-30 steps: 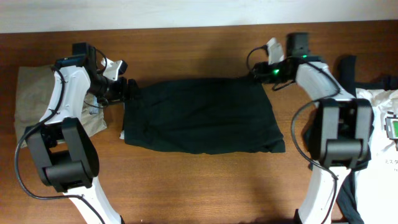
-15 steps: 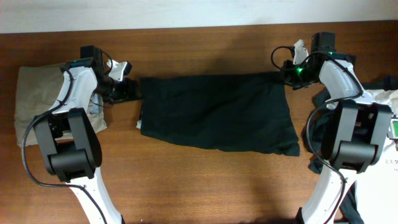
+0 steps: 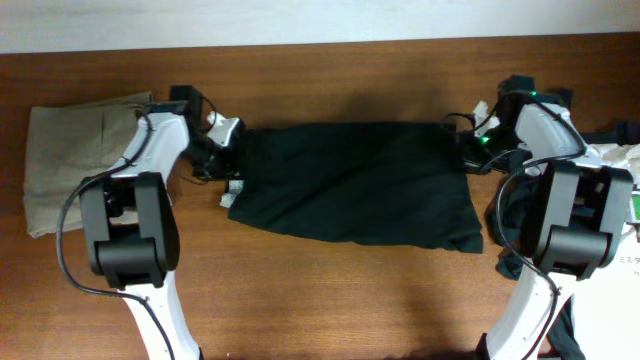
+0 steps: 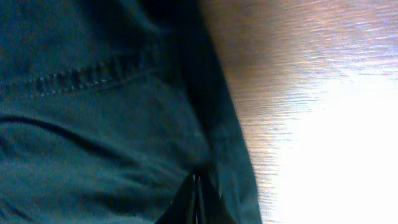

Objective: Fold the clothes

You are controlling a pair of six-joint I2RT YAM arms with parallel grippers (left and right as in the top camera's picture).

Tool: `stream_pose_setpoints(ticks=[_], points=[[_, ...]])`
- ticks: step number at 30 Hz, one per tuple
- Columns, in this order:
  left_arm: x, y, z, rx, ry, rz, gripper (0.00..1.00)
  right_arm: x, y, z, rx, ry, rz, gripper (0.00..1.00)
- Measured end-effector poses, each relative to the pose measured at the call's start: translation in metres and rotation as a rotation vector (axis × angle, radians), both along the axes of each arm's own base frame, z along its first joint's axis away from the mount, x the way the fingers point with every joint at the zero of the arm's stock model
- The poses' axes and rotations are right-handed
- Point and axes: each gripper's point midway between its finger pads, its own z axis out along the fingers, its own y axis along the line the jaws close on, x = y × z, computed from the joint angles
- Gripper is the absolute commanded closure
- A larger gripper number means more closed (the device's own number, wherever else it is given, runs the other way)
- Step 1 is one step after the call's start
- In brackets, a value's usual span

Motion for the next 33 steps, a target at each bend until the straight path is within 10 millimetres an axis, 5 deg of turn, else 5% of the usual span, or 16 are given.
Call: stream_pose_setpoints(ticks=[1,2,3,5,7,8,9,11,13,16,19,24,27,31,33], points=[[0.003,0.01,0.005,0.0,0.0,0.025,0.98,-0.003,-0.01,0.004,-0.017,0.02,-0.031,0.87],[0.009,0.02,0.011,-0.002,-0.013,0.047,0.89,-0.003,-0.015,0.007,-0.023,0.026,-0.054,0.65],[0.014,0.025,0.017,-0.008,-0.023,0.061,0.75,-0.003,-0.019,0.009,-0.036,0.028,-0.063,0.59],[0.016,0.026,0.031,-0.018,-0.021,0.066,0.53,-0.011,-0.019,0.014,-0.038,0.055,-0.068,0.57],[0.016,0.013,0.052,-0.074,-0.015,0.042,0.49,-0.017,-0.015,0.029,-0.023,0.057,-0.071,0.58],[0.015,0.004,0.06,-0.095,-0.017,0.02,0.51,-0.02,-0.01,0.042,-0.002,0.044,-0.07,0.61],[0.016,-0.009,0.067,-0.112,-0.031,-0.011,0.75,-0.026,0.007,0.07,0.064,0.009,-0.036,0.69],[0.008,-0.041,0.07,-0.13,-0.024,-0.089,0.92,-0.029,0.032,0.084,0.113,-0.011,0.029,0.81],[-0.01,-0.076,0.062,-0.108,-0.004,-0.197,0.99,-0.036,0.065,0.074,0.126,0.012,0.116,0.89],[-0.058,-0.123,0.026,-0.026,0.071,-0.367,1.0,-0.053,0.108,0.022,0.101,0.055,0.18,0.96],[-0.098,-0.113,-0.025,0.016,0.185,-0.352,1.0,-0.107,0.092,-0.016,0.049,0.265,0.064,0.95],[-0.102,-0.092,-0.022,0.039,0.238,-0.275,0.98,-0.146,0.036,-0.001,-0.087,0.457,-0.009,0.9],[-0.076,-0.087,0.001,0.048,0.199,-0.237,0.95,-0.126,0.043,0.02,-0.032,0.361,0.074,0.9],[0.015,-0.134,0.055,-0.039,-0.195,-0.272,0.92,-0.081,0.086,0.069,0.173,0.071,0.154,0.91],[0.028,-0.152,0.063,-0.069,-0.282,-0.298,0.92,-0.065,0.117,0.074,0.245,-0.028,0.224,0.91]])
